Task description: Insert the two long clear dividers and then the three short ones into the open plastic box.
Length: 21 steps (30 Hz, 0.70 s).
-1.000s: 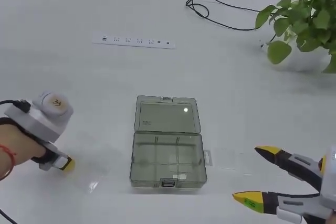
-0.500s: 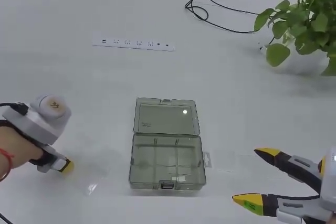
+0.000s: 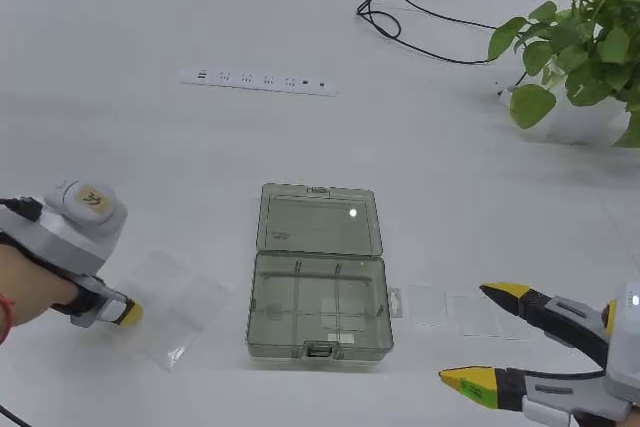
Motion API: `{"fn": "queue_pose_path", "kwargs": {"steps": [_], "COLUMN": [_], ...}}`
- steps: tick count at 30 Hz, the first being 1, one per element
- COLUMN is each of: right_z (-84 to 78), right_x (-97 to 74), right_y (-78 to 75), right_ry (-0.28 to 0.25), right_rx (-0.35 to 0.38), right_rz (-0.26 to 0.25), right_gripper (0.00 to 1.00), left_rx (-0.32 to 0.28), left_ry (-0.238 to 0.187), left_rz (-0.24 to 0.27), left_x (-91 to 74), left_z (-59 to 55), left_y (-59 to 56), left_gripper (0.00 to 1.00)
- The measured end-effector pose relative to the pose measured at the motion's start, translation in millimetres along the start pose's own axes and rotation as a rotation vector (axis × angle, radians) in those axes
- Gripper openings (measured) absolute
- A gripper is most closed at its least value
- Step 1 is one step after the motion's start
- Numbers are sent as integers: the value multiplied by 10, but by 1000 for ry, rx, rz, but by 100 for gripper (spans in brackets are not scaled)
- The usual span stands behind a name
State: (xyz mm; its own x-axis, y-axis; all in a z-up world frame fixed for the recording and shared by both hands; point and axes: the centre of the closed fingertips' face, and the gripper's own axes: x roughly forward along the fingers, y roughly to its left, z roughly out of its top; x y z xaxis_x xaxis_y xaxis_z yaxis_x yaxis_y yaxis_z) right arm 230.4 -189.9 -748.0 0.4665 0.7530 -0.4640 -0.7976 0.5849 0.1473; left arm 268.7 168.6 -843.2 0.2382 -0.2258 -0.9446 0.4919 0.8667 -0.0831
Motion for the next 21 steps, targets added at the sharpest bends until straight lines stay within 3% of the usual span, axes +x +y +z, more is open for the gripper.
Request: {"fn": "queue_pose_path", "kwargs": {"steps": [6, 9, 11, 16, 21], "right_z": [81, 136, 183, 334, 506], "right_x": [5, 7, 12, 33, 51], "right_y": [15, 18, 25, 45, 73], "right_ry": [-14, -26, -34, -55, -89], "right_rx": [1, 3, 1, -7, -5], "right_rz": [0, -2, -1, 0, -1], "right_gripper": [76, 76, 76, 74, 71], "left_rx": [-54, -110, -118, -195, -218], "left_ry": [-45, -96, -107, -191, -263], "left_rz": [-28, -54, -59, -102, -128], "left_x": [-21, -47, -66, -166, -298], "left_z": [-10, 20, 18, 121, 254], "left_y": [-68, -129, -137, -213, -289], "left_gripper": [30, 30, 30, 30, 30]}}
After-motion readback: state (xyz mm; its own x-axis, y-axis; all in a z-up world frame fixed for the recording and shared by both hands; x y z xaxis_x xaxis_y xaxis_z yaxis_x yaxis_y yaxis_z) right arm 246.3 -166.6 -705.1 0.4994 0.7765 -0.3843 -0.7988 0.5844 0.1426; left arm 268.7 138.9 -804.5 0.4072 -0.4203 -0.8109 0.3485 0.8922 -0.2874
